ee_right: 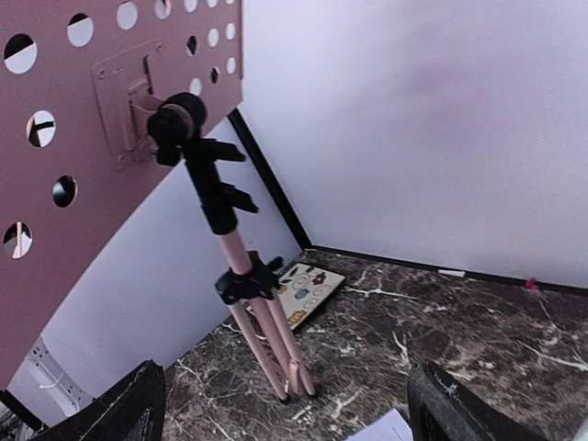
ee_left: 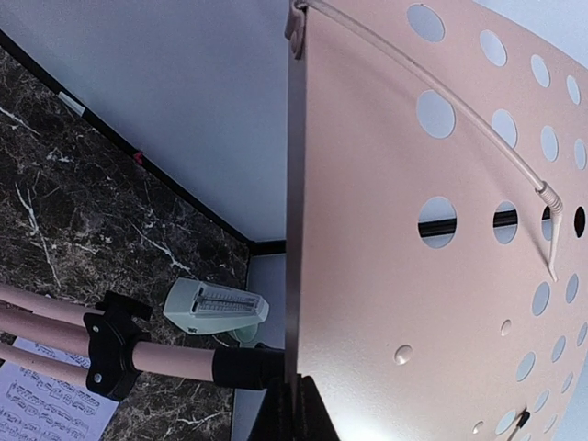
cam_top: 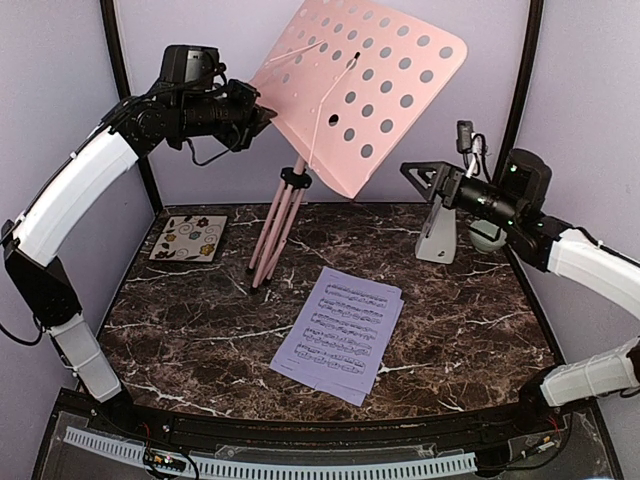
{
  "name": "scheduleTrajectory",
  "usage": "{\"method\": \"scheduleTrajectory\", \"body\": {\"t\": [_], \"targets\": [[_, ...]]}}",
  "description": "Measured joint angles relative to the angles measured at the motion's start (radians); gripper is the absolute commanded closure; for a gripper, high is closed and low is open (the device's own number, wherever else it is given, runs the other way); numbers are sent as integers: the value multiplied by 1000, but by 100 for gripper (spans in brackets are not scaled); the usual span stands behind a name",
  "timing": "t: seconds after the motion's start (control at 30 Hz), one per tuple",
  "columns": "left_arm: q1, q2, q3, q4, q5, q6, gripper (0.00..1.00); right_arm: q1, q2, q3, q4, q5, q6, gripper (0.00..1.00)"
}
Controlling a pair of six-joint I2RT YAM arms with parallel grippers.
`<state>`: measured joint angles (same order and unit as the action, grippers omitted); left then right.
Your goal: Set up the instrument practice props
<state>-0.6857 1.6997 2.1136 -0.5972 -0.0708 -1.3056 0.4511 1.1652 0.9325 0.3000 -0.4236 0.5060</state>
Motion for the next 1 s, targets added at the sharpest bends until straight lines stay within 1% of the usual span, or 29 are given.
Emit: {"method": "scheduleTrajectory", "body": {"t": [0.23,0.4,0.63,0.87,1.0], "targets": [[-16,-4,-54,86,0,-66,100,173,211,173,76,0,-8,8],[-27,-13,-112,159,-2,-90,100,247,360,277,106,-3,-10,8],[-31,-50,-188,222,-16,-107,100,283,476,366,142,-4,-12,8],[-31,-64,-199,226,-27,-121,100,305,589,484,162,0,-12,8],[-25,-65,-200,229,-45,-128,100,309,623,527,161,7,-13,8]]}}
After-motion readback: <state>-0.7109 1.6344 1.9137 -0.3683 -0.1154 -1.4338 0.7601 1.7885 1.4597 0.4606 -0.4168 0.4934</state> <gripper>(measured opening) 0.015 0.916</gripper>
